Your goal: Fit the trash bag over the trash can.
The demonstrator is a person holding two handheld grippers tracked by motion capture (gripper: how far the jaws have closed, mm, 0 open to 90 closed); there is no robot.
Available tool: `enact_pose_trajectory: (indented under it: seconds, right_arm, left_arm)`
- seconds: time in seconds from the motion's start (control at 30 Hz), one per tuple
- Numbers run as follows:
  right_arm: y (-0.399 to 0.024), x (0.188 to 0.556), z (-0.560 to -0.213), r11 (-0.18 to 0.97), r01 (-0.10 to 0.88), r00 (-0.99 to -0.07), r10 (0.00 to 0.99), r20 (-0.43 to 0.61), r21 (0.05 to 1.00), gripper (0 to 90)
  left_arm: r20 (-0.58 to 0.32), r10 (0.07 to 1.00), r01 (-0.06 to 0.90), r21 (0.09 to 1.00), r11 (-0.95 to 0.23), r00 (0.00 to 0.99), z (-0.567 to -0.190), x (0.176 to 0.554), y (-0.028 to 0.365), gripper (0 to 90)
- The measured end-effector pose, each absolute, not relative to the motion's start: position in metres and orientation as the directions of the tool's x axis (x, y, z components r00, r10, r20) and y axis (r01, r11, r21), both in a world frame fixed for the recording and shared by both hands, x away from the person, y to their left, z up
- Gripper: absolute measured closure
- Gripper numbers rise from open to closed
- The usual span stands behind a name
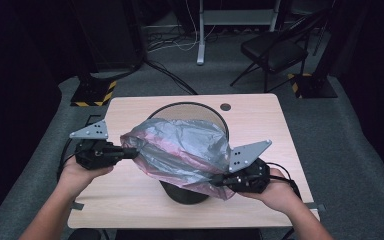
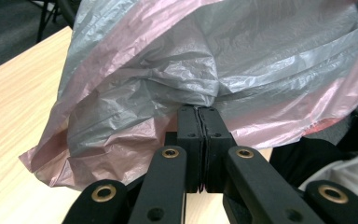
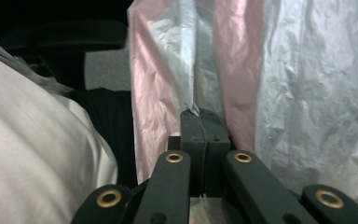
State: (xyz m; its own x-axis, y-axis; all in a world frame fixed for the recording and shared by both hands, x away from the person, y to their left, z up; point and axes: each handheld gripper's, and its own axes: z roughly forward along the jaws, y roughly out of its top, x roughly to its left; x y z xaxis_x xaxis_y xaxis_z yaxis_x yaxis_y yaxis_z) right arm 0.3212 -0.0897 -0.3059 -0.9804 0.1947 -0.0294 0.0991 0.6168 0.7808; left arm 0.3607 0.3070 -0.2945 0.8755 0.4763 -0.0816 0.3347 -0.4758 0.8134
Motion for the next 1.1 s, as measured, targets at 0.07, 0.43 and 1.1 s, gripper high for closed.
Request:
enact_pose_trajectory:
  seconds: [0.07,0.43,1.1]
  right_arm:
    - [-0.089,0.322,-0.308,0.647,0.090,-0.975,0.210,-0.065,0.757,89.7]
    - [-0.085,0.322,-0.313,0.659,0.094,-0.975,0.213,-0.066,0.746,89.6]
    - [-0.110,0.319,-0.280,0.530,0.115,-0.963,0.267,-0.037,0.840,67.8]
  left_arm:
    - [-0.082,0.465,0.327,0.815,-0.478,0.882,-0.295,0.356,0.306,88.1]
    - [-0.072,0.523,0.374,0.782,-0.499,0.849,-0.314,0.367,0.303,88.1]
    - [-0.074,0.553,0.401,0.768,-0.499,0.830,-0.324,0.385,0.288,87.9]
